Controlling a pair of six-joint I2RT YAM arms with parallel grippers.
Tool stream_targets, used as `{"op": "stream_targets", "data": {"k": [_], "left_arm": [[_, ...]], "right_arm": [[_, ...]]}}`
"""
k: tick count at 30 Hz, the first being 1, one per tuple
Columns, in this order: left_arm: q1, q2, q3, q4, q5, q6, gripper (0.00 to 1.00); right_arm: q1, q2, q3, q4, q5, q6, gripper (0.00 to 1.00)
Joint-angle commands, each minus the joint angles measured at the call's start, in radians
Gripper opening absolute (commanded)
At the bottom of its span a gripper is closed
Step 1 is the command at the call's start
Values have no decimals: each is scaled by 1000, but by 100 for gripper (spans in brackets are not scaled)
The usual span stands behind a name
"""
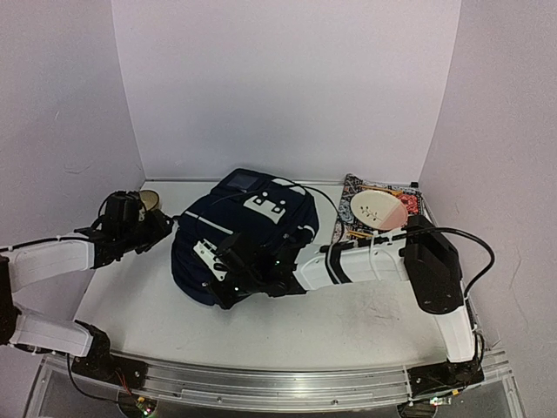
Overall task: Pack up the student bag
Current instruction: Put down the student bag at the center of the board, then hold the largest pocket of the student bag.
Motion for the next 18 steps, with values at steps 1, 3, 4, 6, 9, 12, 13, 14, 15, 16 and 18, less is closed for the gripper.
{"op": "stream_targets", "data": {"k": [1,3,4,6,9,12,13,14,15,16,18], "left_arm": [[-20,-42,-87,12,172,-140,56],[-46,-65,-123,39,204,-181,56],[-63,-73,-139,53,209,-200,56],[-99,-92,-171,81,211,-244,56],[-156,-141,-232,124,173,-329,56],[-196,-187,-275,136,131,-383,56],[-202,-204,-287,137,123,-397,56],[-204,-217,-295,138,118,-406,56],[-207,-231,-302,139,116,-414,56],[-209,-242,-308,139,117,-423,56],[-214,-255,-319,138,120,-439,56]], "right_arm": [[10,25,64,14,-18,9,0],[11,32,69,16,-18,12,0],[11,35,71,16,-19,13,0],[10,38,76,16,-21,15,0],[11,36,77,17,-24,17,0],[10,36,80,18,-22,16,0],[10,37,79,18,-22,17,0],[10,39,80,18,-22,17,0],[11,40,80,19,-23,18,0],[11,40,80,19,-24,19,0],[10,41,80,19,-23,21,0]]}}
